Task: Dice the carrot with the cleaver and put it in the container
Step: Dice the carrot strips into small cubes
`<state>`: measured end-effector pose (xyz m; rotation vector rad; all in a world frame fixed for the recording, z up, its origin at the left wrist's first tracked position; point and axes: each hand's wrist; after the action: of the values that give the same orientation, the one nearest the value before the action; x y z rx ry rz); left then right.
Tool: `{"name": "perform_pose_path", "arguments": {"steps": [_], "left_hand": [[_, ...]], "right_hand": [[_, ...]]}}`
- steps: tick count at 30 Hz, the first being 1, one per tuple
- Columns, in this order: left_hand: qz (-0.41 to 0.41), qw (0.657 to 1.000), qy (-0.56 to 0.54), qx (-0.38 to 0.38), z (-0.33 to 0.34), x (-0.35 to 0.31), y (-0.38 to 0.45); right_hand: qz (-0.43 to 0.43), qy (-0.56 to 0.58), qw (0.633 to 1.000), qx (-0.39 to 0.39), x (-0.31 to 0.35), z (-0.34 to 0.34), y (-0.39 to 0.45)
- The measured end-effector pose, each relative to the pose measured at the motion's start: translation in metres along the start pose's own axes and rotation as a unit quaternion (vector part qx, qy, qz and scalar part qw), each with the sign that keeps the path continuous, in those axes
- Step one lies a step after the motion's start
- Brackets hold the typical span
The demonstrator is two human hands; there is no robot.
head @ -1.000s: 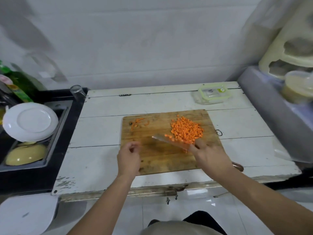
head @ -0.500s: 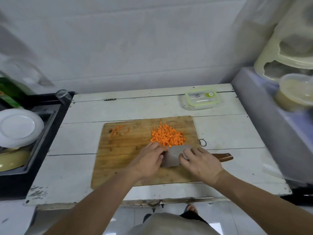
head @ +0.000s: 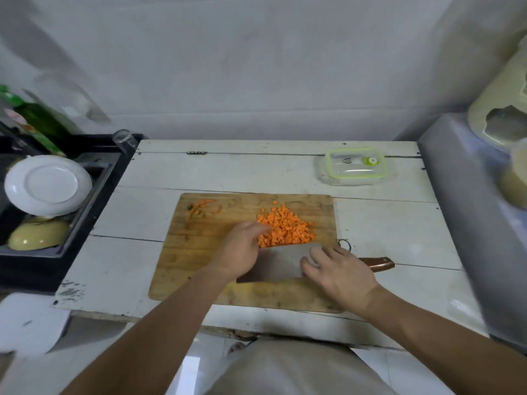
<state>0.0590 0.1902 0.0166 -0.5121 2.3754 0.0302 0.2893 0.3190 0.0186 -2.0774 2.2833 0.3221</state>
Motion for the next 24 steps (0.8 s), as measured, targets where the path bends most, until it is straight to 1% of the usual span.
{"name": "perform_pose_path", "arguments": {"steps": [1, 2, 4, 5, 6, 7, 8, 10, 11, 12, 13, 14, 15, 16, 18, 20, 22, 24], "left_hand": [[-0.036, 0.997, -0.055, -0.036, -0.007, 0.005, -0.005], [-0.073, 0.987, -0.122, -0.076, -0.013, 0.008, -0.011], [-0.144, 0.946, -0.239, -0.165, -0.021, 0.012, -0.028], [-0.166, 0.931, -0.25, -0.207, -0.021, 0.013, -0.036], [-0.172, 0.931, -0.22, -0.235, -0.019, 0.012, -0.043], [-0.164, 0.944, -0.163, -0.236, -0.013, 0.008, -0.05], [-0.137, 0.962, -0.103, -0.215, -0.004, 0.002, -0.055], [-0.055, 0.99, 0.016, -0.132, 0.017, -0.018, -0.059], [-0.014, 0.992, 0.089, -0.088, 0.027, -0.026, -0.059], [0.018, 0.986, 0.158, -0.049, 0.036, -0.035, -0.058], [0.036, 0.979, 0.2, -0.018, 0.043, -0.04, -0.057], [0.047, 0.974, 0.22, 0.006, 0.048, -0.043, -0.056], [0.059, 0.971, 0.232, 0.017, 0.052, -0.045, -0.054], [0.068, 0.968, 0.241, 0.021, 0.054, -0.046, -0.053], [0.065, 0.965, 0.251, 0.019, 0.056, -0.042, -0.051], [0.045, 0.966, 0.253, 0.019, 0.053, -0.036, -0.044], [0.025, 0.965, 0.262, 0.017, 0.046, -0.03, -0.034], [0.014, 0.964, 0.266, -0.001, 0.039, -0.027, -0.023]], "right_hand": [[0.022, 0.03, 0.999, 0.009, -0.001, 0.0, -0.002], [0.055, 0.066, 0.996, 0.025, -0.001, 0.001, -0.005], [0.137, 0.159, 0.977, 0.039, -0.003, 0.002, -0.011], [0.179, 0.22, 0.958, 0.036, -0.004, 0.0, -0.012], [0.222, 0.282, 0.933, 0.035, -0.004, -0.004, -0.011], [0.272, 0.354, 0.894, 0.036, -0.005, -0.009, -0.008], [0.331, 0.436, 0.836, 0.045, -0.005, -0.015, -0.003], [0.422, 0.594, 0.683, 0.058, -0.005, -0.03, 0.007], [0.451, 0.657, 0.602, 0.055, -0.005, -0.037, 0.012], [0.474, 0.706, 0.525, 0.049, -0.005, -0.043, 0.016], [0.489, 0.738, 0.462, 0.048, -0.004, -0.049, 0.019], [0.5, 0.755, 0.422, 0.051, -0.005, -0.051, 0.021], [0.506, 0.763, 0.399, 0.058, -0.004, -0.054, 0.022], [0.506, 0.767, 0.389, 0.068, -0.003, -0.054, 0.022], [0.499, 0.773, 0.382, 0.088, 0.0, -0.053, 0.018], [0.492, 0.779, 0.376, 0.099, 0.001, -0.052, 0.011], [0.482, 0.781, 0.383, 0.105, 0.0, -0.053, 0.002], [0.476, 0.773, 0.404, 0.113, -0.004, -0.055, -0.005]]}}
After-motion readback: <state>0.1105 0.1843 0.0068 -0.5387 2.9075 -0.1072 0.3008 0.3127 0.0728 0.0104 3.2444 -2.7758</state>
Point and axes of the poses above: each hand's wrist, its own y-axis towards the middle knuckle, its own z-axis out of the palm, x = y × z, and after that the axes turned 5 degrees about x, right-handed
